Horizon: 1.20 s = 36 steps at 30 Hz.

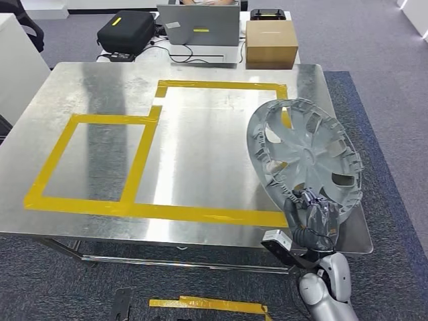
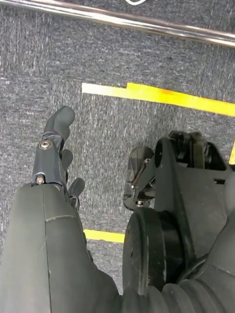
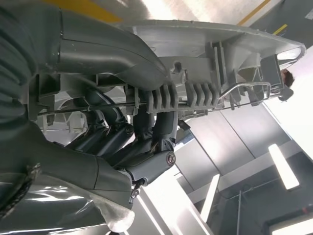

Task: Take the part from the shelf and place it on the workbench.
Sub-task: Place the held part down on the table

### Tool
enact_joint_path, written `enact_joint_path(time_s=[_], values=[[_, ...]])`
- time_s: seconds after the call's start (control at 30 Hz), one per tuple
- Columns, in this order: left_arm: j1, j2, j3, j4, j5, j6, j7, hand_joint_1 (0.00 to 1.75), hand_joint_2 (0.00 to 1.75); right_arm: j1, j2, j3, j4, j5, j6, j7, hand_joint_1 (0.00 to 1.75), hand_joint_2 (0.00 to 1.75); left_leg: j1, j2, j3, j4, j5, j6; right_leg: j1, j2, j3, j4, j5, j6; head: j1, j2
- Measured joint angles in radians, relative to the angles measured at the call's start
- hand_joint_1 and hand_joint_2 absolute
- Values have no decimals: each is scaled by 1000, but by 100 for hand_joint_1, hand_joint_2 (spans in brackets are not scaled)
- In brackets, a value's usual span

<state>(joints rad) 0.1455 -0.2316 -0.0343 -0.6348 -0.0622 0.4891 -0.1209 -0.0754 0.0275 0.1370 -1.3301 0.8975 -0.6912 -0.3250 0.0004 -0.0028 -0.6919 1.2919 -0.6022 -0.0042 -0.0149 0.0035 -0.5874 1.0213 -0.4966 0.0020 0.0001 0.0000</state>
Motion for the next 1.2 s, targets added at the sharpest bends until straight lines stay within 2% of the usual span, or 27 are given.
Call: enact_joint_path(time_s=[0.07,0.1,0.13,0.23,0.3,0.33,0.4,0.43,0.47,0.5,0.53,0.57,0.63,0.7,0.77,0.8,0.87,0.93,0.97,1.0,1.03,1.1,1.13,1.2], values=[[0,1,0,0,0,0,0,0,175,-3,-1,4,6,0,0,0,175,175,-1,0,40,-114,81,9,1,3,10,0,-6,2,0,0],[0,1,0,0,0,0,0,0,175,-5,-2,5,9,-1,0,1,175,175,-3,-1,64,-174,110,15,3,5,13,1,-9,5,0,0],[-1,1,0,0,0,0,0,0,175,-7,-2,6,12,-1,0,1,175,175,-4,-1,82,-218,124,19,5,6,13,2,-11,8,0,0],[-3,2,0,0,0,1,0,0,175,-9,-2,9,19,-1,0,2,175,175,-7,-1,95,-255,119,28,6,6,10,-1,-11,23,1,0],[-3,1,0,0,0,1,0,0,175,-11,-4,10,21,-1,0,2,175,175,-3,-1,101,-267,124,36,5,4,-1,17,-26,33,3,0],[-4,1,0,0,0,1,0,0,175,-12,-6,10,23,-1,-1,2,175,175,0,0,105,-272,126,40,4,4,-19,52,-46,38,5,0],[-5,0,0,0,0,0,0,0,175,-12,-9,10,26,-1,-1,2,175,175,1,1,107,-274,125,45,2,3,-81,173,-100,45,8,0],[-5,0,0,0,0,0,0,0,175,-11,-11,11,29,-1,-1,1,175,175,1,1,107,-274,124,46,2,2,-112,231,-118,48,8,0],[-5,1,0,0,0,0,0,0,175,-10,-12,11,31,-1,-1,1,175,175,1,1,108,-273,124,47,1,2,-131,262,-120,51,8,0],[-5,1,0,0,0,0,0,0,175,-10,-13,13,33,-1,-1,0,175,175,1,0,109,-273,123,47,0,2,-132,256,-103,53,8,0],[-5,1,0,0,0,0,0,0,175,-10,-14,14,35,-1,-1,0,175,175,2,-1,111,-273,122,45,-1,1,-113,212,-69,53,8,0],[-5,1,0,0,0,0,0,0,175,-11,-16,14,35,-1,-1,0,175,175,2,-2,114,-272,119,43,-3,-1,-82,143,-32,53,8,0],[-5,1,0,0,0,0,0,0,175,-14,-17,15,36,-1,-1,0,175,175,-2,-3,115,-268,115,34,-2,-4,-21,29,7,48,7,0],[-5,1,0,0,0,0,0,0,175,-15,-17,17,37,0,-1,-1,175,175,-5,-3,112,-266,114,25,2,-2,-2,-2,5,39,5,0],[-5,1,0,0,0,0,0,0,175,-14,-19,17,37,1,-1,-1,175,175,-2,-3,112,-263,111,16,2,-1,-3,-5,6,27,3,0],[-5,1,0,0,0,0,0,0,175,-15,-20,17,37,1,-1,-1,175,175,-1,-2,107,-250,99,11,1,-1,-2,-6,7,20,2,0],[-5,1,0,0,0,0,0,0,175,-16,-20,17,37,1,-1,-1,175,175,1,-2,73,-167,49,3,-2,-3,1,-9,8,9,-3,0],[-5,2,0,0,0,0,0,0,175,-17,-20,17,38,0,-1,-1,175,175,2,-2,13,-34,-9,-2,-1,-3,1,-9,7,4,-6,0],[-4,2,0,0,0,0,0,0,175,-16,-20,17,38,0,-1,-1,175,175,3,-2,-8,9,-20,-2,-1,-3,2,-9,7,4,-6,0],[-4,2,0,0,0,0,0,0,175,-16,-20,17,39,0,-1,-1,175,175,3,-2,-13,17,-10,-2,-1,-2,3,-9,6,4,-6,0],[-4,2,0,0,0,0,0,0,175,-16,-20,17,39,0,-1,-1,175,175,3,-2,2,-17,19,0,-1,-1,5,-8,6,4,-6,0],[-4,2,0,0,0,0,0,0,175,-16,-20,17,40,0,-1,-1,175,175,1,-2,61,-147,90,8,1,1,10,-8,3,7,-6,0],[-5,2,0,0,0,0,0,0,175,-17,-20,17,40,1,0,-1,175,175,0,-2,87,-206,111,11,2,2,10,-7,2,10,-6,0],[-7,3,-4,0,-18,-12,-7,0,175,-32,-19,22,49,29,27,-24,175,175,-3,-3,104,-257,115,17,5,2,7,-6,3,19,-4,0]])
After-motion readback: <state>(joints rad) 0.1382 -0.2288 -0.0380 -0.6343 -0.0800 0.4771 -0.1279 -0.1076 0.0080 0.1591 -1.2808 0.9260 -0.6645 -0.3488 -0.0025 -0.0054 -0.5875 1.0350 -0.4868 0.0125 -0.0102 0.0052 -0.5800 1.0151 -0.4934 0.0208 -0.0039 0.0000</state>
